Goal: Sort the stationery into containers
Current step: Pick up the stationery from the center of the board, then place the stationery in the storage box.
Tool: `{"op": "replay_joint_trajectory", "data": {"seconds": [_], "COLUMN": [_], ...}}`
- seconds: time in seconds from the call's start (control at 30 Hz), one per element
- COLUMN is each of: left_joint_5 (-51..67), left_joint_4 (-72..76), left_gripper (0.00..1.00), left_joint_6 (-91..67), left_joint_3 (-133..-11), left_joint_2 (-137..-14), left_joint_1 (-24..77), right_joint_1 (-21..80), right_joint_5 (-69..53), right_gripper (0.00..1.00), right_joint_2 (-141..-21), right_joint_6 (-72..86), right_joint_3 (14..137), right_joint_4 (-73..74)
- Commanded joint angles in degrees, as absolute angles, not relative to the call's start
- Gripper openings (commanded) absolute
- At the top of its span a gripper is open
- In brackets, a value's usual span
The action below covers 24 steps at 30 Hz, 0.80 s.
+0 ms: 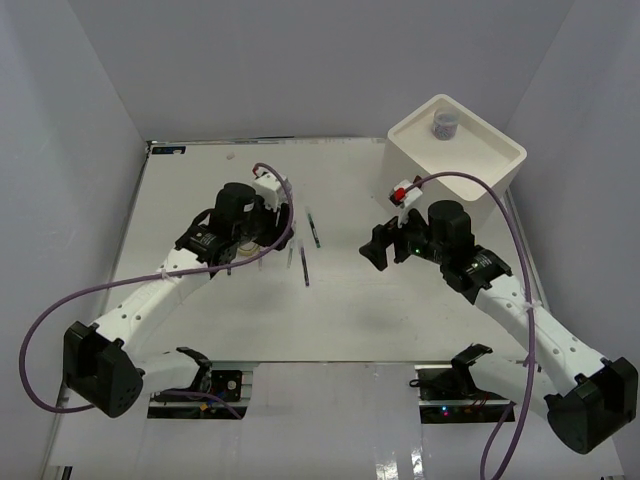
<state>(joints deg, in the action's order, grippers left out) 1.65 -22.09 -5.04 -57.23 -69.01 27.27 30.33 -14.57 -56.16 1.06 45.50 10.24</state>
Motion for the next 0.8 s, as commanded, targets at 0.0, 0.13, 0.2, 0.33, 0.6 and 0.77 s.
{"op": "replay_joint_trajectory", "data": {"seconds": [0.0, 0.13, 0.2, 0.33, 0.6, 0.77], "left_joint_5": [9.39, 14.14, 16.07, 19.94, 24.51, 26.28], "left_joint_4": [-25.22, -28.12, -29.35, -30.32, -33.4, -35.24], "left_gripper": [0.48, 0.48, 0.48, 0.47, 0.4, 0.34], "left_joint_6": [3.77, 10.27, 12.9, 17.12, 22.67, 22.5], "left_joint_3": [-61.87, -66.0, -68.1, -69.34, -69.26, -70.75], "left_joint_2": [-68.03, -69.52, -70.4, -71.02, -70.05, -69.61], "left_joint_1": [31.01, 35.94, 37.96, 40.25, 40.61, 40.61], "right_joint_1": [32.87, 34.45, 35.42, 36.91, 37.88, 37.79], "right_joint_5": [-16.69, -18.71, -19.24, -20.39, -26.17, -30.23], "right_gripper": [0.9, 0.9, 0.91, 0.91, 0.92, 0.91], "right_joint_2": [-56.6, -58.18, -59.32, -61.52, -61.0, -58.8], "right_joint_6": [0.26, 0.26, 0.26, 0.26, -5.53, -14.22], "right_joint_3": [51.58, 53.78, 54.58, 57.65, 55.29, 51.16], "right_joint_4": [9.93, 9.67, 8.79, 8.44, 4.32, 1.32]}}
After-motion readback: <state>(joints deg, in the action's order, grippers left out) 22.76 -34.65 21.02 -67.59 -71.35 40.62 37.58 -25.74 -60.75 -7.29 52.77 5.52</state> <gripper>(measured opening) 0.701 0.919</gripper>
